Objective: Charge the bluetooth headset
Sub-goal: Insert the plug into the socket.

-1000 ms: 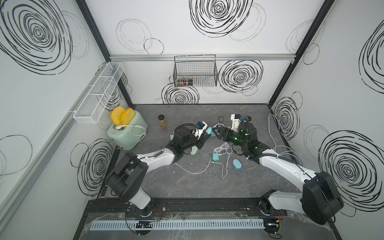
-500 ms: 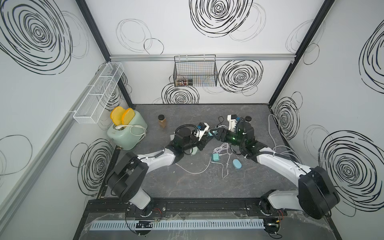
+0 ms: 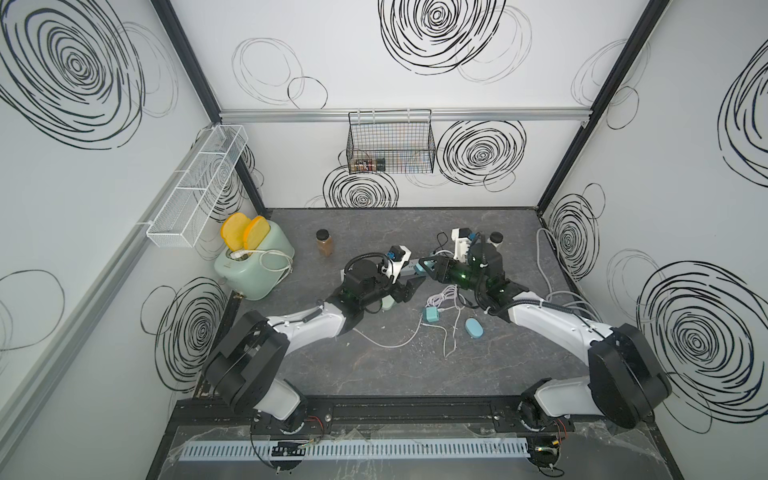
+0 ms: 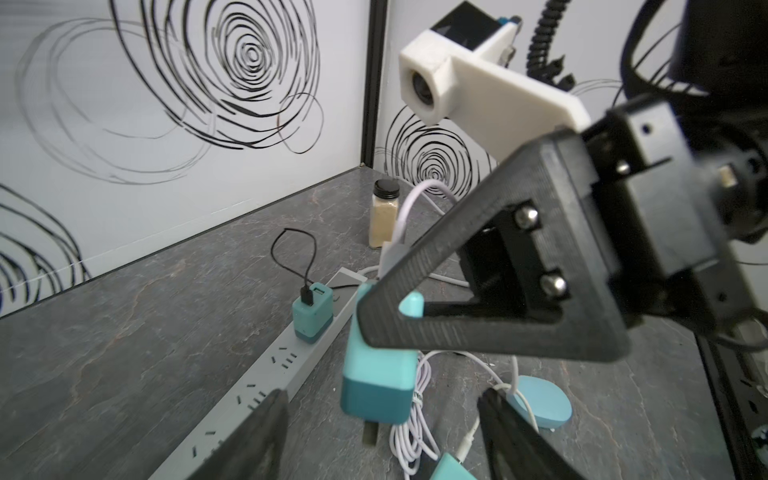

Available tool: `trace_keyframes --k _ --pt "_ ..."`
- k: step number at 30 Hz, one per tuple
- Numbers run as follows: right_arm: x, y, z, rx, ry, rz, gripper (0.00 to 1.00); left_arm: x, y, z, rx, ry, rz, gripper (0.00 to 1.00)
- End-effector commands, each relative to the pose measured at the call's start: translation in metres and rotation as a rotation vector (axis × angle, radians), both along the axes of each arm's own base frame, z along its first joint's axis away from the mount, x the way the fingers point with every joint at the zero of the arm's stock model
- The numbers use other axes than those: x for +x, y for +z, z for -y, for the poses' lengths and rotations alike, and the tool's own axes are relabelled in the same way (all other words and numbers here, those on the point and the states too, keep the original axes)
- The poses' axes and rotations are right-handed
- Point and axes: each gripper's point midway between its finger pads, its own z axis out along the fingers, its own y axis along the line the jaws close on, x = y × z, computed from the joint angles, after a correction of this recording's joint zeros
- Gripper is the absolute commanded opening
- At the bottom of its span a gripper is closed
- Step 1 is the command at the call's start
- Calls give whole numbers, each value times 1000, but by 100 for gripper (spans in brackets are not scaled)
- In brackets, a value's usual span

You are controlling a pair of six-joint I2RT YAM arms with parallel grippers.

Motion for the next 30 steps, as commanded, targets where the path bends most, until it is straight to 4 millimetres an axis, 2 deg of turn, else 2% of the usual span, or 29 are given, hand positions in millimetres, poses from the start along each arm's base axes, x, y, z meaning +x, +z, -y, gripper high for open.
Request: trace_keyframes --k 1,4,7,13,17,23,30 --pt "16 25 -17 -57 -12 160 31 17 8 -44 -134 212 -82 75" --pt "28 18 -29 -119 -33 200 31 11 -10 -69 -193 263 -215 72" --pt "40 8 -40 -173 -61 225 30 -5 -20 -86 -201 285 -250 70" --pt "59 -16 -59 -269 -117 248 29 -46 -12 -111 -254 293 -170 69" --pt "69 -29 -64 -317 -158 265 29 -69 -9 -124 -322 301 -122 68" --pt "80 -45 -69 -355 -194 268 29 -90 -13 -131 -334 283 -70 65" --pt "95 -66 -66 -429 -243 274 29 -99 -20 -131 -281 291 -46 66"
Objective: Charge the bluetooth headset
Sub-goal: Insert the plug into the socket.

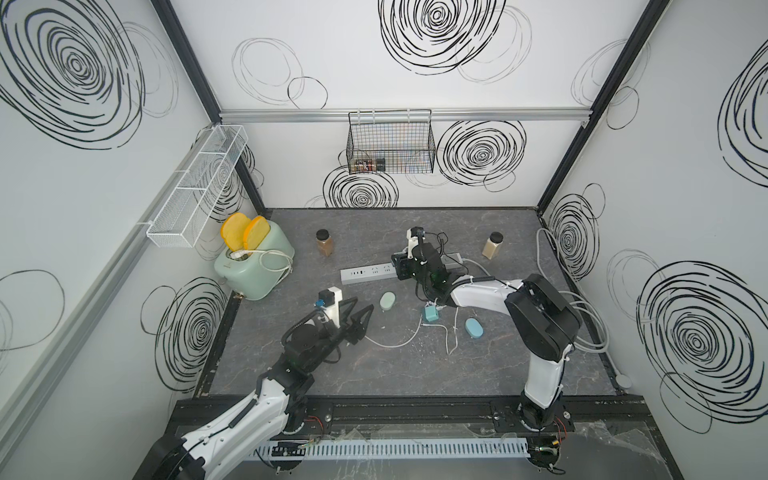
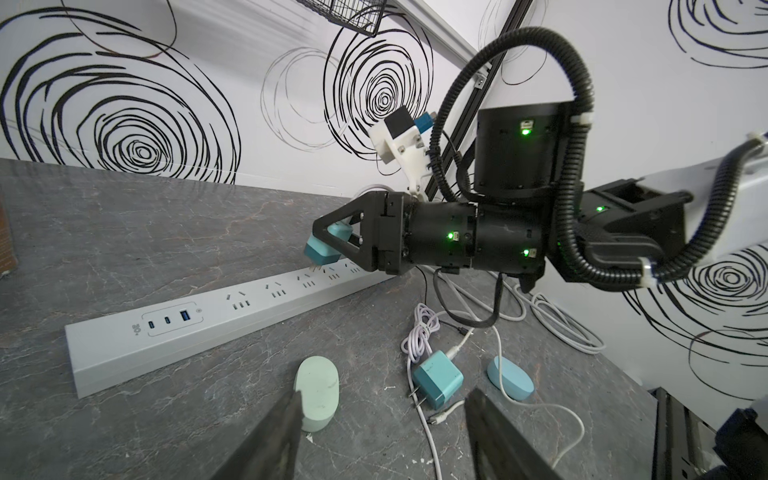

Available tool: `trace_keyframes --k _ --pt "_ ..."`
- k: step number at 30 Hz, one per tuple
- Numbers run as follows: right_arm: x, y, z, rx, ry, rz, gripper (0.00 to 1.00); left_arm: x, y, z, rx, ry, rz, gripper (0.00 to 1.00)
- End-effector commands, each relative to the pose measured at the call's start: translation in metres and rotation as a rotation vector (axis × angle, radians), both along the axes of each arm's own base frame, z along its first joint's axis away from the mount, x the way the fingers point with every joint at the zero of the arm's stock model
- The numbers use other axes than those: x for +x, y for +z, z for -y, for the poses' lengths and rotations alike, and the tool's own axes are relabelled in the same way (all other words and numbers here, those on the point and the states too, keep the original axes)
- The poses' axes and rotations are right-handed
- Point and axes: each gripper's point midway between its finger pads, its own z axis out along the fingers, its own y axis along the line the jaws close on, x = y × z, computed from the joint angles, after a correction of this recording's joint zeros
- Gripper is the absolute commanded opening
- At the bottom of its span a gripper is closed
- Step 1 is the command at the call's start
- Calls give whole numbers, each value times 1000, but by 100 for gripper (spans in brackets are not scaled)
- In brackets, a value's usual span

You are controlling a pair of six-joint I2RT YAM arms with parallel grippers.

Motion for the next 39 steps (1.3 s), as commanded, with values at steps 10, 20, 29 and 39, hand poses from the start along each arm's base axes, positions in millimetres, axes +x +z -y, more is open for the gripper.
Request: trace_keyframes --k 10,20,29,39 --pt "23 -8 0 -64 -71 79 29 -1 -4 4 40 3 15 66" --pt "18 -1 -29 -30 -9 87 30 1 -4 -3 23 48 -4 65" --pt "8 -7 -69 24 22 61 31 2 -19 -24 -12 149 -94 63" --pt "4 -23 -77 39 -57 22 30 -6 -24 -36 -53 165 -112 63"
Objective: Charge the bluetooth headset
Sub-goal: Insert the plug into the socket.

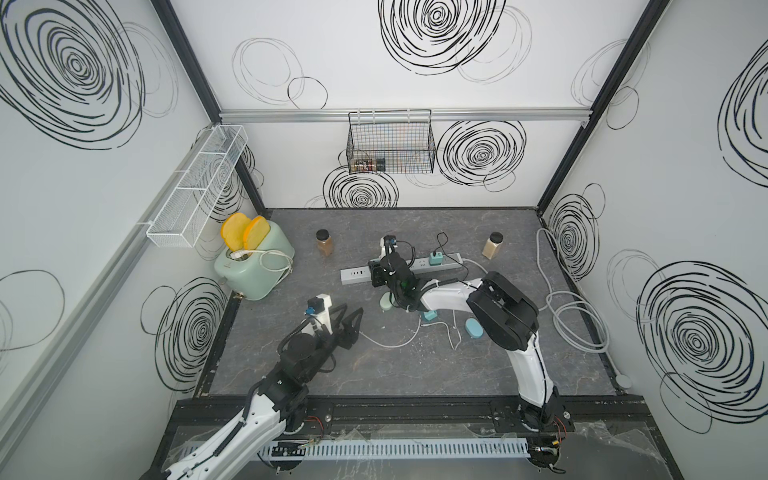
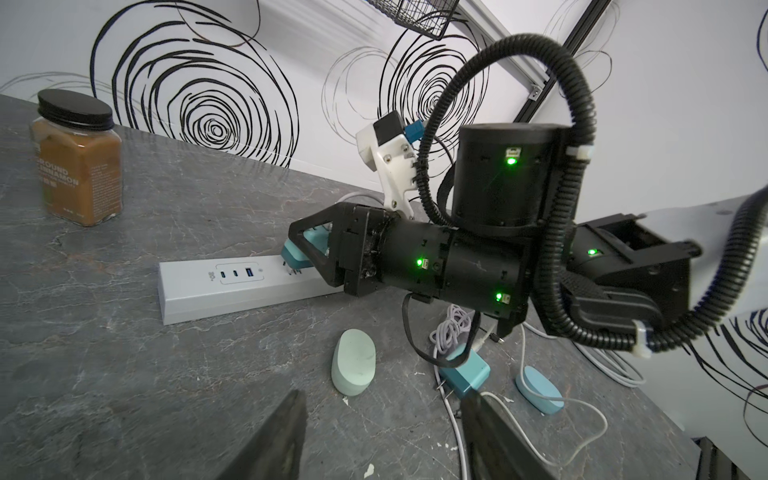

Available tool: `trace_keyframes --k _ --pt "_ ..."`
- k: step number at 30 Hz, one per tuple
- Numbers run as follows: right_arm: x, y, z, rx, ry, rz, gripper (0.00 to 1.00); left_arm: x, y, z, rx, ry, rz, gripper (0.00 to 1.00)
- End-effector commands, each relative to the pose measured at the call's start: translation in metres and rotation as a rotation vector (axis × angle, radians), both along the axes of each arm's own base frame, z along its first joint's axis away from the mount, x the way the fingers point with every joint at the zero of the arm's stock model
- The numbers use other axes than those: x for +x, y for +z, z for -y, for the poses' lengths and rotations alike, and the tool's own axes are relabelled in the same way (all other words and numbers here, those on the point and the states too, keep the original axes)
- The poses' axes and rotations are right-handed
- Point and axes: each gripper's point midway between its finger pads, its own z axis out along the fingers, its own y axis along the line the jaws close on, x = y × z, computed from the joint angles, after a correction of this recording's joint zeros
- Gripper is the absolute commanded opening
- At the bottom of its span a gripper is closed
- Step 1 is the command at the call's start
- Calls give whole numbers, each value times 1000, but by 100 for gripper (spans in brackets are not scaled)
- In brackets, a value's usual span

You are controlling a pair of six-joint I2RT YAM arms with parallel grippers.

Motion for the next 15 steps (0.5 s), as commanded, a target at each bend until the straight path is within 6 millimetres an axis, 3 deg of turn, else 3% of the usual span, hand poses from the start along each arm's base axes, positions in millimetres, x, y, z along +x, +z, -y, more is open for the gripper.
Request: trace_keyframes --k 1,10,15 --pt "5 7 -2 34 -56 7 30 0 -3 -4 -21 18 -16 63" --pt "3 -2 4 -31 -119 13 31 -1 -1 -4 -22 10 -3 63" --pt "-1 -8 -3 -22 -79 -3 31 -1 -2 -5 -20 16 -6 63"
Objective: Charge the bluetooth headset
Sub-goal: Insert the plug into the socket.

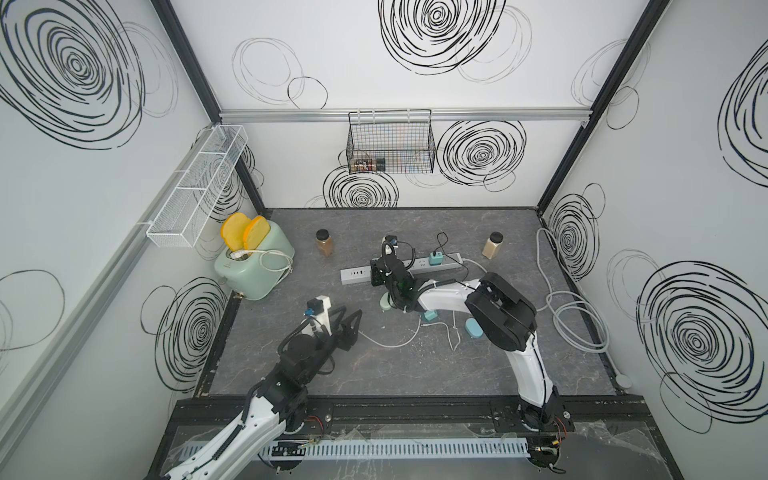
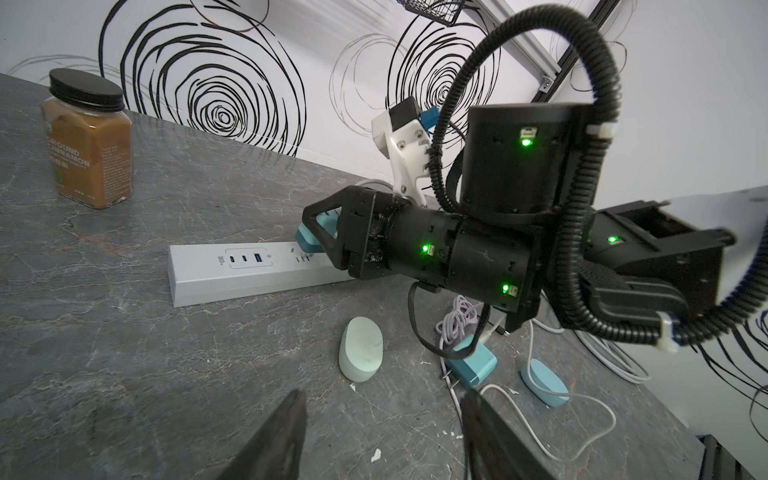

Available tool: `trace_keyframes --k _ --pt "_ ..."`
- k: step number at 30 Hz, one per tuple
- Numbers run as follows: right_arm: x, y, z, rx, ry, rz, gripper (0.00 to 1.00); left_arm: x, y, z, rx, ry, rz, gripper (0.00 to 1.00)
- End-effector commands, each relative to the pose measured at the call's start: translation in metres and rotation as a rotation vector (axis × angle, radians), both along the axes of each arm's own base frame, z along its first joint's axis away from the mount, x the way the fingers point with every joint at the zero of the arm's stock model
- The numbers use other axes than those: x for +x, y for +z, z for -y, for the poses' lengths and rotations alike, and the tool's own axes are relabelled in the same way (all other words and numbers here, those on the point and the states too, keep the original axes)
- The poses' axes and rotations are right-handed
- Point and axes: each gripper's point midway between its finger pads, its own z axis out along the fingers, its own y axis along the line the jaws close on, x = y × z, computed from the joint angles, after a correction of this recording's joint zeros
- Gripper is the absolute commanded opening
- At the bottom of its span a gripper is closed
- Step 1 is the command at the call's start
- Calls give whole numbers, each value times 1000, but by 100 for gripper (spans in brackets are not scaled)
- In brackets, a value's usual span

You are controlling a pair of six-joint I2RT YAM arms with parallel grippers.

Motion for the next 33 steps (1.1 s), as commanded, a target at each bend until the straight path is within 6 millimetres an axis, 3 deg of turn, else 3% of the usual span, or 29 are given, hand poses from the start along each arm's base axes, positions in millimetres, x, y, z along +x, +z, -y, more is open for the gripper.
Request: trace_keyframes --k 1,24,33 --pt "-3 -7 -8 11 4 -13 31 2 4 -3 -22 19 15 62" --pt "-16 -25 -15 -7 -7 -55 30 3 1 -7 -15 42 7 63" --pt "-20 -44 -17 -37 -18 -69 29 2 1 -8 -11 44 7 63"
